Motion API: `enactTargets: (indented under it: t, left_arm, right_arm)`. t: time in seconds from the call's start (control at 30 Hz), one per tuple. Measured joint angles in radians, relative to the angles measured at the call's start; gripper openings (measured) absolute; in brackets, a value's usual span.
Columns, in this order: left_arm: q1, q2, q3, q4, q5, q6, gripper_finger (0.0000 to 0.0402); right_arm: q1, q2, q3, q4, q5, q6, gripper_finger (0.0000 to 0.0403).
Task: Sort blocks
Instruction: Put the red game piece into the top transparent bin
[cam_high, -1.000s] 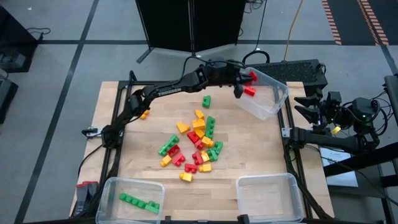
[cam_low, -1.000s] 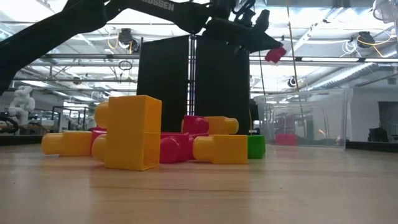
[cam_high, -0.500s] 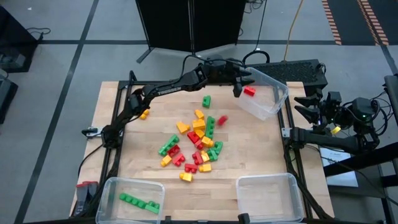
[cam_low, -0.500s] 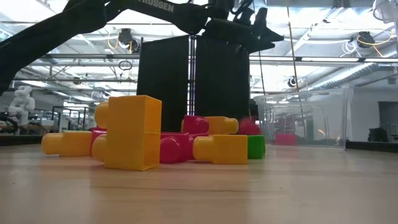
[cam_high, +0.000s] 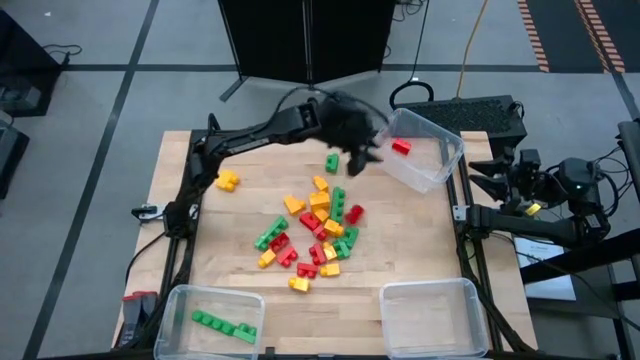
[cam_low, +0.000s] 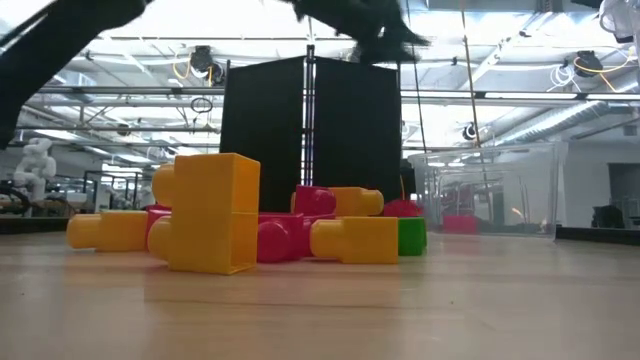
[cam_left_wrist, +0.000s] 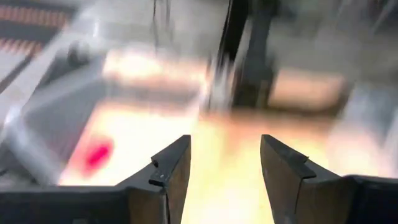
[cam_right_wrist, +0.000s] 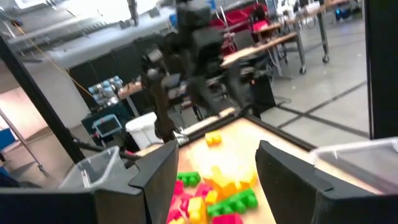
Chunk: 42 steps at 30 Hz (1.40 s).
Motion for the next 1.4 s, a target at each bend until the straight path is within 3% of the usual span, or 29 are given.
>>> enactTargets:
  t: [0.1, 0.2, 0.4, 0.67, 1.0, 1.4]
  left_arm:
    - [-0.034, -0.008, -0.002, -0.218, -0.044, 0.105, 0.0155]
    - [-0.075, 0.0, -0.014, -0.298, -0.057, 0.072, 0.0155]
    - [-0.162, 0.042, -0.103, -0.184, -0.237, -0.032, 0.0155]
    - [-0.241, 0.088, -0.114, -0.1, -0.357, -0.044, 0.0155]
    - [-0.259, 0.142, -0.114, -0.037, -0.375, -0.191, 0.0155]
    - [-0.282, 0.2, -0.113, -0.039, -0.381, -0.243, 0.0155]
  right_arm:
    - [0.0, 0.0, 0.0, -0.012, 0.0, -0.007, 0.0208]
    - [0.0, 0.0, 0.0, -0.009, 0.003, -0.02, 0.0208]
    - [0.0, 0.001, 0.0, -0.009, 0.006, -0.022, 0.0208]
    - [0.0, 0.001, 0.0, -0.01, 0.005, 0.014, 0.0208]
    - [0.0, 0.0, 0.0, -0.016, 0.0, 0.024, 0.0208]
    - [0.0, 0.0, 0.0, -0.052, 0.002, 0.039, 0.0208]
